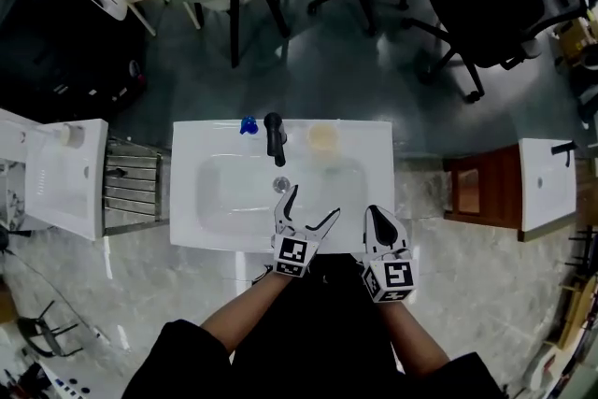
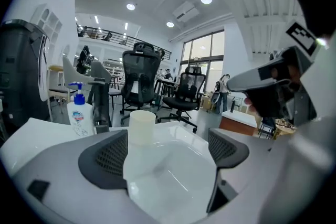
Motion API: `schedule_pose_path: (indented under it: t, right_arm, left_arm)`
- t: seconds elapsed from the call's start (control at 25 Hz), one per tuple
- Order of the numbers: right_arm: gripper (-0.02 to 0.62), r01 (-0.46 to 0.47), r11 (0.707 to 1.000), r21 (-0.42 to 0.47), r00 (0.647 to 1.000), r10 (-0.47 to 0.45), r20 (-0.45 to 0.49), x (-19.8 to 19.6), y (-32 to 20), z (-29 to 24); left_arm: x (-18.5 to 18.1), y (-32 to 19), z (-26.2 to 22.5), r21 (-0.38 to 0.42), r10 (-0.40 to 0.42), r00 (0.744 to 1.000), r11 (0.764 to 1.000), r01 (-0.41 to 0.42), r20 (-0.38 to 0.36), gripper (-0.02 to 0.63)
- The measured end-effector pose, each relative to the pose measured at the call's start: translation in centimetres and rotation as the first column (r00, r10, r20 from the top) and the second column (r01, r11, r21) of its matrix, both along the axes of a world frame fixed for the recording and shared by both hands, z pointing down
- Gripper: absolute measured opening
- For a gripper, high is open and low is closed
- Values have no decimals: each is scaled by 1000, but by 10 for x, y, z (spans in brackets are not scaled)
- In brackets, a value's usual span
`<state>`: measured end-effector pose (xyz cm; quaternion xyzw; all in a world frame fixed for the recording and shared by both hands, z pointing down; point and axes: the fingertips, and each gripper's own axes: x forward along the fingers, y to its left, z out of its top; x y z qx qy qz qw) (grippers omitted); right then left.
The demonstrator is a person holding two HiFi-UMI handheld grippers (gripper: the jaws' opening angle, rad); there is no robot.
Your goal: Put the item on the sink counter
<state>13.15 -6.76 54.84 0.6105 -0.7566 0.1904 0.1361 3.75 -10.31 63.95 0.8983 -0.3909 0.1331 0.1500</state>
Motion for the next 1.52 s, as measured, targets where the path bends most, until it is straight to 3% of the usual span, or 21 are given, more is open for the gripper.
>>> schedule_pose_path:
  t: [0.4, 0.56, 0.64, 0.68, 0.76, 0.84, 1.2, 1.52]
  right_arm:
    - [32, 12, 992, 129, 1000, -14, 15, -58, 49, -62]
    - [32, 27, 982, 185, 1000, -25, -10, -82, 81, -87]
    - [32, 25, 982, 186, 1000, -22, -14, -89, 102, -90]
    - [32, 22, 983, 180, 1000, -21, -10, -90, 114, -91]
    - [32, 23, 986, 167, 1000, -22, -4, -90, 138, -92]
    - [32, 34, 986, 161, 999, -35, 2, -89, 161, -95]
    - [32, 177, 959, 223, 983, -184, 12, -95, 256, -122]
    - [32, 219, 942, 253, 974, -227, 3, -70, 371, -125]
  left_arm:
    - [-56, 65, -90, 92, -33, 999, 995, 34, -22, 474]
    - [-73, 98, -126, 99, -34, 997, 994, 40, -68, 457]
    - [-80, 116, -144, 127, -26, 997, 991, 35, -76, 404]
    - [-81, 126, -152, 144, -21, 996, 989, 33, -83, 336]
    - [-80, 148, -171, 184, 2, 992, 983, 21, -123, 111]
    - [-80, 171, -187, 219, 19, 985, 976, 20, -174, 28]
    - [-84, 280, -210, 171, -119, 985, 975, 139, -126, 15]
    - [-39, 411, -201, 153, -204, 974, 964, 217, -94, 15]
